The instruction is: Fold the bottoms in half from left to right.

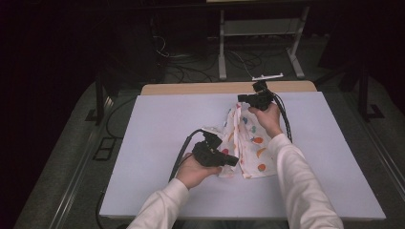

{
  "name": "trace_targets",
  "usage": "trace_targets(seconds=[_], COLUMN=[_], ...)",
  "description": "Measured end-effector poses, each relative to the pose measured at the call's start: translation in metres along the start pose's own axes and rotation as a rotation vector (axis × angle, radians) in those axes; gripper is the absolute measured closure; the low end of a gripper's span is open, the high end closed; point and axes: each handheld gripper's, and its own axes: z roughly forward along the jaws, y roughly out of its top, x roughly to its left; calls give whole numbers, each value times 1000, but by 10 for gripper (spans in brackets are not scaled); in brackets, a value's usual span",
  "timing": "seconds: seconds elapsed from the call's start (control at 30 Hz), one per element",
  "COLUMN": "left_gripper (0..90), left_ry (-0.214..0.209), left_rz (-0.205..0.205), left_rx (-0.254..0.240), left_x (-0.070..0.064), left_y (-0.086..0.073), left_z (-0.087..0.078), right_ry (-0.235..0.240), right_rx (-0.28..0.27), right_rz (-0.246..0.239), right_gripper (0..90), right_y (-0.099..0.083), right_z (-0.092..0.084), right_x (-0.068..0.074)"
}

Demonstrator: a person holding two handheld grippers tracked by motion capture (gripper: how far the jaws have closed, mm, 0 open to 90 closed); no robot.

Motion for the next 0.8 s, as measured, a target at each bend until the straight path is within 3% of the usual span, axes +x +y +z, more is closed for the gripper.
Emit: trace_targets(seconds=[0.67, 0.8], left_gripper=[892, 892], left_ry=[-4, 2], left_rz=[53, 61], left_rx=[33, 50], left_x=[-18, -20], left_y=[23, 27], left_z=[37, 45], right_ry=[28, 72], right_rx=[46, 40], right_rz=[-12, -6], right_gripper=[888, 888], right_y=[-5, -4], right_z=[-2, -2], right_x=[-22, -26])
